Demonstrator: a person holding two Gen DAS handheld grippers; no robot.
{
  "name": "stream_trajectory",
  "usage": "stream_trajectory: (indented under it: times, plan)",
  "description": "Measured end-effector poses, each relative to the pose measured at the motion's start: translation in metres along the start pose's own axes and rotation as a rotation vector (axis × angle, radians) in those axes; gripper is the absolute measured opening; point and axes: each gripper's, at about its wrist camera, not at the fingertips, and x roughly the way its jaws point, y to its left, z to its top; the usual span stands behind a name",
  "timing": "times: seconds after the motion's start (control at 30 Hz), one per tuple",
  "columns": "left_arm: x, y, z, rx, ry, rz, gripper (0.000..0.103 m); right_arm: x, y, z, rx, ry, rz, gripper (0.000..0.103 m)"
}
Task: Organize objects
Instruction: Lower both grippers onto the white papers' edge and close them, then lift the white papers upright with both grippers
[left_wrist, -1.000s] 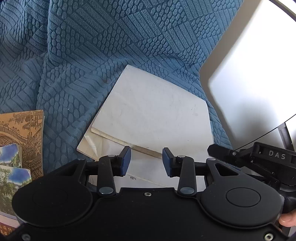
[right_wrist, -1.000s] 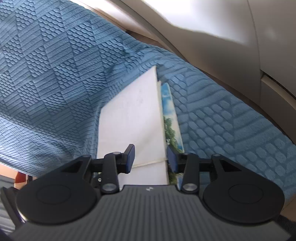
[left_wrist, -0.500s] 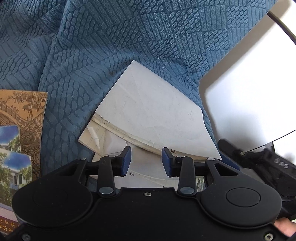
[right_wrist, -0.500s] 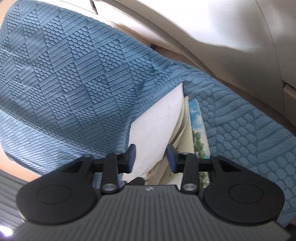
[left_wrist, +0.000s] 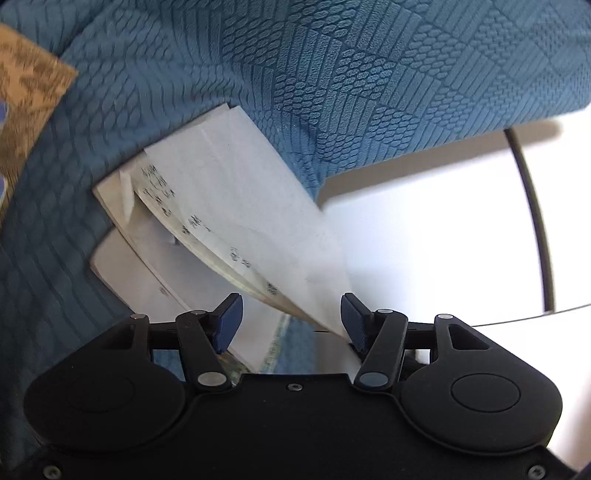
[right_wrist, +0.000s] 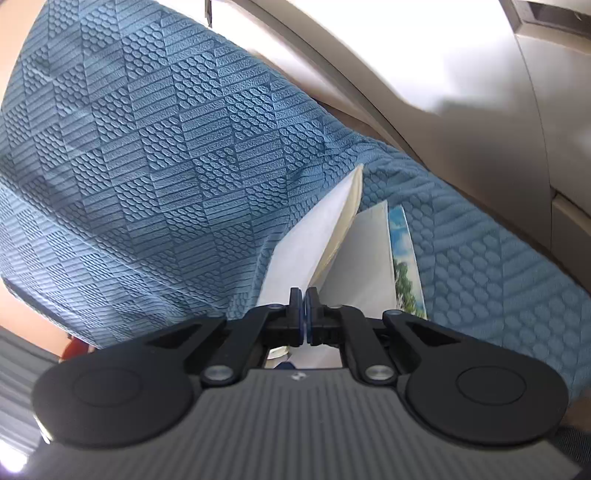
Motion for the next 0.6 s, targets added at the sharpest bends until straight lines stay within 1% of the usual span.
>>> stream_trajectory:
  times: [0.07, 0.17, 0.2, 0.27, 0.37, 0.43, 0.53, 0.6]
  plan:
    - [0.0, 0.002, 0.001, -0.036, 0.011, -0.039, 0.057, -0.004, -0.001, -0.004, 0.024, -0.002, 0.005, 0.004]
    - [0.003, 0.009, -0.003, -0.098, 0.018, -0.1, 0.062, -0.007, -0.001, -0.012, 0.043, -0.004, 0.007, 0.004]
    - [0.005, 0.012, -0.004, -0.118, 0.023, -0.113, 0.062, -0.009, -0.001, -0.015, 0.053, -0.003, 0.013, 0.004]
    - [0.01, 0.018, -0.008, -0.145, 0.037, -0.126, 0.062, -0.011, 0.0, -0.022, 0.066, -0.002, 0.024, 0.004]
    - [0.018, 0.023, -0.019, -0.156, 0.065, -0.129, 0.06, -0.017, 0.002, -0.032, 0.072, -0.008, 0.023, 0.004]
    - [0.024, 0.027, -0.027, -0.171, 0.083, -0.14, 0.056, -0.02, 0.001, -0.038, 0.092, -0.012, 0.009, 0.004]
    - [0.03, 0.032, -0.033, -0.22, 0.108, -0.167, 0.044, -0.026, -0.001, -0.047, 0.11, -0.012, 0.006, 0.004]
    - [0.03, 0.031, -0.036, -0.22, 0.116, -0.172, 0.023, -0.032, -0.002, -0.052, 0.108, -0.01, 0.003, 0.004]
